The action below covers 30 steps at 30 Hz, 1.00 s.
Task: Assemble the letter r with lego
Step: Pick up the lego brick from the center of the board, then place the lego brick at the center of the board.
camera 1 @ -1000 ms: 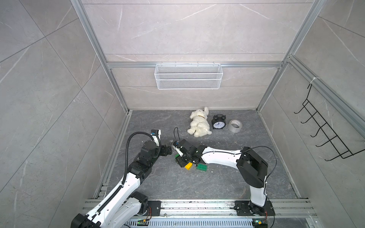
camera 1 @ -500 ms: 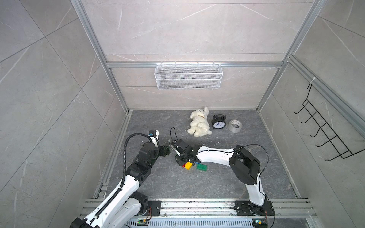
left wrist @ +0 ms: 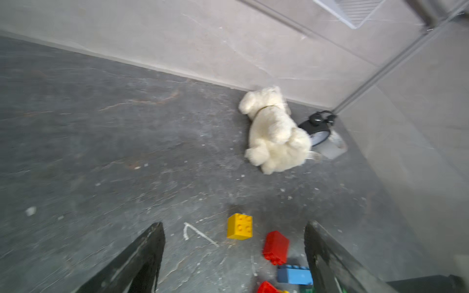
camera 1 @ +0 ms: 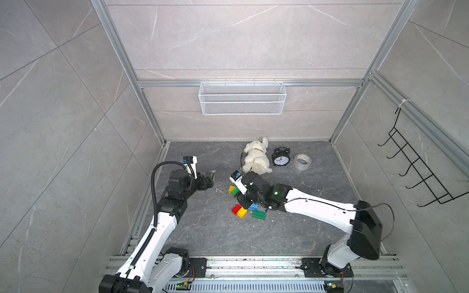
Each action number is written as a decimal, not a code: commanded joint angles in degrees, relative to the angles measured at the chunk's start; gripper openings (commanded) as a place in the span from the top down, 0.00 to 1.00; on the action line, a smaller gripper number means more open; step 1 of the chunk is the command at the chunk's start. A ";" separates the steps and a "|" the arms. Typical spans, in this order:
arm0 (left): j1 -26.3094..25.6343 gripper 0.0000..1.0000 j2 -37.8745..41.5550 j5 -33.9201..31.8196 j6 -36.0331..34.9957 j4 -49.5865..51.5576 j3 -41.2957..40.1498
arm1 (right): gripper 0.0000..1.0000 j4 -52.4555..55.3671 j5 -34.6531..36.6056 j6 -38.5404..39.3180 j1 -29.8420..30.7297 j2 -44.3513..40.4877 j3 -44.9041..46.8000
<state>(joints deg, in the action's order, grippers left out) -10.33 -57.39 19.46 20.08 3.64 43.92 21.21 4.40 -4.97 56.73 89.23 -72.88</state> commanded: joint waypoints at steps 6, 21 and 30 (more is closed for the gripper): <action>0.67 0.33 -14.24 40.04 6.08 -0.24 13.43 | 0.73 5.95 -2.12 10.02 0.30 -5.32 -1.12; -6.46 0.36 -19.18 41.50 -5.31 19.17 19.84 | 0.72 0.72 2.55 12.18 0.31 -8.05 0.09; -9.01 0.41 -21.58 40.43 -8.75 23.65 21.55 | 0.71 -2.86 5.40 12.98 0.31 -8.62 1.10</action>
<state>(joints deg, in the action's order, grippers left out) -19.14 -78.59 59.18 13.76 24.86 63.26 20.75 8.08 7.18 56.73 82.21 -72.79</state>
